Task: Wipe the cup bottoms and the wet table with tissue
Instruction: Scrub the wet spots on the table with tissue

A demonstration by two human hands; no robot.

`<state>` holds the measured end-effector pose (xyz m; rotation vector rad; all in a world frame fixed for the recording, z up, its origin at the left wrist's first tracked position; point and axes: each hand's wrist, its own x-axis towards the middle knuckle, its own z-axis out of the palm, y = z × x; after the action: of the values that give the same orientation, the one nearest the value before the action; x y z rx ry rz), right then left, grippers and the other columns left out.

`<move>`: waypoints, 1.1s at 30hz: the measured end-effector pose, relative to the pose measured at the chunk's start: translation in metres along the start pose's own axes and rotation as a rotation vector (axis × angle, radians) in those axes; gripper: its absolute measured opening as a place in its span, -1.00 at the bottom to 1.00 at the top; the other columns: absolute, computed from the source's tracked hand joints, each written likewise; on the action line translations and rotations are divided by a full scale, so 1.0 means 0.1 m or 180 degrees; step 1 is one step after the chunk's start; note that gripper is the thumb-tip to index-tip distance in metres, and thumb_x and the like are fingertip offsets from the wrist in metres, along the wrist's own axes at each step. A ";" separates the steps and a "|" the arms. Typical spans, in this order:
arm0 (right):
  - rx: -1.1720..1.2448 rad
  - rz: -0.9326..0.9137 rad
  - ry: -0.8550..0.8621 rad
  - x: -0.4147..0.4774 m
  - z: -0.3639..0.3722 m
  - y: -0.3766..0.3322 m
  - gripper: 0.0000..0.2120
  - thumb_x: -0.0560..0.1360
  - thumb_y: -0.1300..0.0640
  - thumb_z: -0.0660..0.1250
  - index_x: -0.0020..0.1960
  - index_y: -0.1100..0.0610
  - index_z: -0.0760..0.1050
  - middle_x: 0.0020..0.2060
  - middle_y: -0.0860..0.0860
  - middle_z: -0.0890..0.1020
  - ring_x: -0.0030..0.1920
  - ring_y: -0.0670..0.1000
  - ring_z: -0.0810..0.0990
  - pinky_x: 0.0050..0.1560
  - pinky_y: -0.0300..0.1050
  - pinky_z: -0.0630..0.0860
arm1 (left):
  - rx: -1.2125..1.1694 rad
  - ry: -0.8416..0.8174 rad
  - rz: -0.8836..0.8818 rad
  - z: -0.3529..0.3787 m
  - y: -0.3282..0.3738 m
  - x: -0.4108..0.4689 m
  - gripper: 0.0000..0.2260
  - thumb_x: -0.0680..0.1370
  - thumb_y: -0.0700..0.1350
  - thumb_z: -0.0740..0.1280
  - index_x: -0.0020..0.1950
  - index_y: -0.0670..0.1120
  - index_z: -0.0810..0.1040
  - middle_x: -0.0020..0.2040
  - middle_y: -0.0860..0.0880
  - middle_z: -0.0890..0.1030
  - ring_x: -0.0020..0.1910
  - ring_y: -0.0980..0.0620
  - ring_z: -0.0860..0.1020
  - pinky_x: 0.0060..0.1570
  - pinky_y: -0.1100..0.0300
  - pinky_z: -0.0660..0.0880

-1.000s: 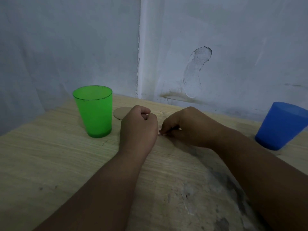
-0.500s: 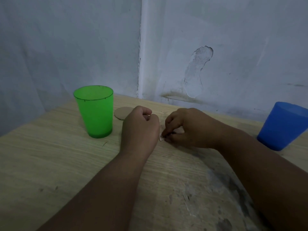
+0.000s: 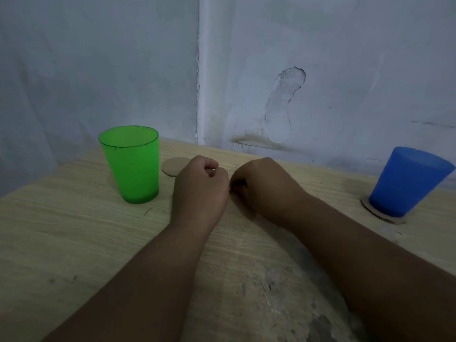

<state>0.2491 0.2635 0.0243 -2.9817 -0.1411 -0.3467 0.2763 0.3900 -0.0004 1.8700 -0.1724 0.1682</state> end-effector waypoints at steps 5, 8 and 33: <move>-0.0004 -0.0343 -0.0160 -0.03 -0.01 -0.05 -0.80 0.52 0.20 0.26 -0.10 0.10 0.66 -0.25 0.05 0.64 -0.23 0.07 0.58 -0.19 -0.02 0.52 | -0.0065 0.0056 0.0008 0.00 0.01 0.00 -0.81 0.56 -0.14 0.30 0.14 -0.02 0.61 -0.08 0.13 0.61 -0.15 0.23 0.53 -0.29 0.27 0.34; 0.0246 -0.0506 -0.0144 -0.07 -0.04 0.03 -0.82 0.53 0.08 0.32 0.02 0.01 0.69 -0.17 -0.07 0.68 -0.20 -0.07 0.59 -0.14 -0.13 0.54 | -0.0091 0.0051 0.0012 -0.01 0.01 0.00 -0.83 0.56 -0.14 0.29 0.11 -0.02 0.60 -0.11 0.13 0.61 -0.15 0.20 0.55 -0.28 0.23 0.37; 0.0427 0.0779 0.0581 -0.28 -0.15 0.45 -0.79 0.57 0.11 0.31 0.00 0.19 0.69 -0.07 0.04 0.71 -0.11 0.00 0.62 -0.07 -0.24 0.45 | 0.0769 -0.0235 0.0617 0.01 0.10 -0.18 -0.79 0.60 -0.08 0.25 0.20 -0.01 0.58 -0.06 0.04 0.62 -0.11 0.00 0.58 -0.11 0.07 0.52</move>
<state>0.2237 0.2147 0.0270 -2.7752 0.2092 -0.5509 0.2564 0.3868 0.0049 2.1002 -0.3998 0.2627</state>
